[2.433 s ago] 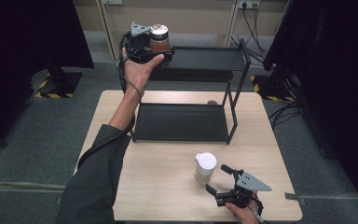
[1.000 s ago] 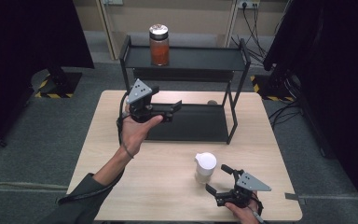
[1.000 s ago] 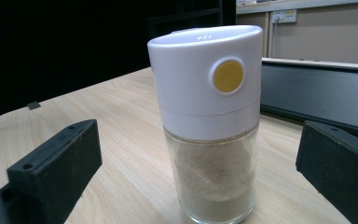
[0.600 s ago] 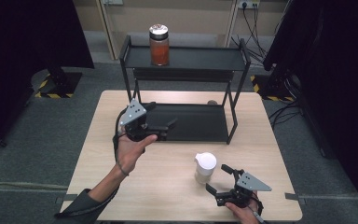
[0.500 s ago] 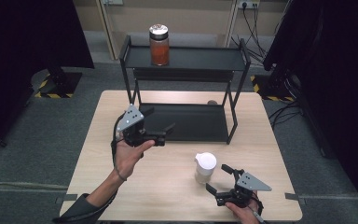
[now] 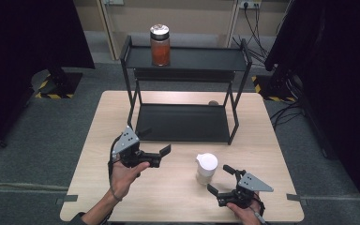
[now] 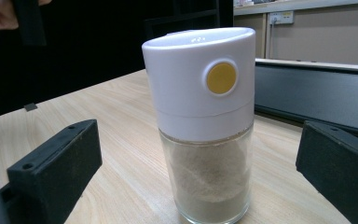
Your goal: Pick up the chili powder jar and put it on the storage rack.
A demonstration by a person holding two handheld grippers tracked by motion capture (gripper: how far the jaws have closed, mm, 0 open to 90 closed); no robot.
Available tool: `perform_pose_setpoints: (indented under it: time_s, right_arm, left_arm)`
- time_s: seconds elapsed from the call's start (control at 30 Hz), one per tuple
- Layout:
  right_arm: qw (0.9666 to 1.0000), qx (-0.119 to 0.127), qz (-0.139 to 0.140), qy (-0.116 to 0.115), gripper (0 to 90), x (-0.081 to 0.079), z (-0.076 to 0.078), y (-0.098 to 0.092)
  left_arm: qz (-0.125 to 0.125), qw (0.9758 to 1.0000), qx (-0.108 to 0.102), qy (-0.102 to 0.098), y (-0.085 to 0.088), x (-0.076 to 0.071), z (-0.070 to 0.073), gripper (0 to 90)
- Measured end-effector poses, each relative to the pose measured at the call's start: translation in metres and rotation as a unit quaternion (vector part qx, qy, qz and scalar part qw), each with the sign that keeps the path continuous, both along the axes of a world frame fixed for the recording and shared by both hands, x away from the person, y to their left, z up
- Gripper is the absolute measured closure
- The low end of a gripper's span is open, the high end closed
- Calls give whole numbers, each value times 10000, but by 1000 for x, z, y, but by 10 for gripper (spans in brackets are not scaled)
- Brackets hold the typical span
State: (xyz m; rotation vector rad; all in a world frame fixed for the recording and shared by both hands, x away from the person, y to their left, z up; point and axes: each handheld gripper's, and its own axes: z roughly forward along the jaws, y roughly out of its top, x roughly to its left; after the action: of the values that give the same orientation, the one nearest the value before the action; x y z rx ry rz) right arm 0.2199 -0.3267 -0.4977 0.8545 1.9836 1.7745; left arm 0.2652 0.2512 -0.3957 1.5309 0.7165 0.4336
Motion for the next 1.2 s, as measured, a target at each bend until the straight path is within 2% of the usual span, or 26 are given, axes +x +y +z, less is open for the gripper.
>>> perform_pose_setpoints:
  time_s: [0.1,0.5,0.87,1.07,1.2]
  right_arm:
    - [10000,0,1,-5,3,0,0,0]
    - [10000,19,11,-26,3,0,-1,0]
    - [10000,18,17,-33,3,0,-1,0]
    - [10000,12,25,-48,3,0,-1,0]
    - [10000,15,21,-51,3,0,-1,0]
  left_arm:
    - [-43,10000,-40,26,2,-2,-10,5]
    - [-48,9999,35,-133,5,-17,-45,5]
    - [-237,9997,22,-35,7,-22,-71,5]
    - [-237,9997,1,-59,10,-27,-85,5]
    - [-233,9997,59,-61,11,-32,-94,5]
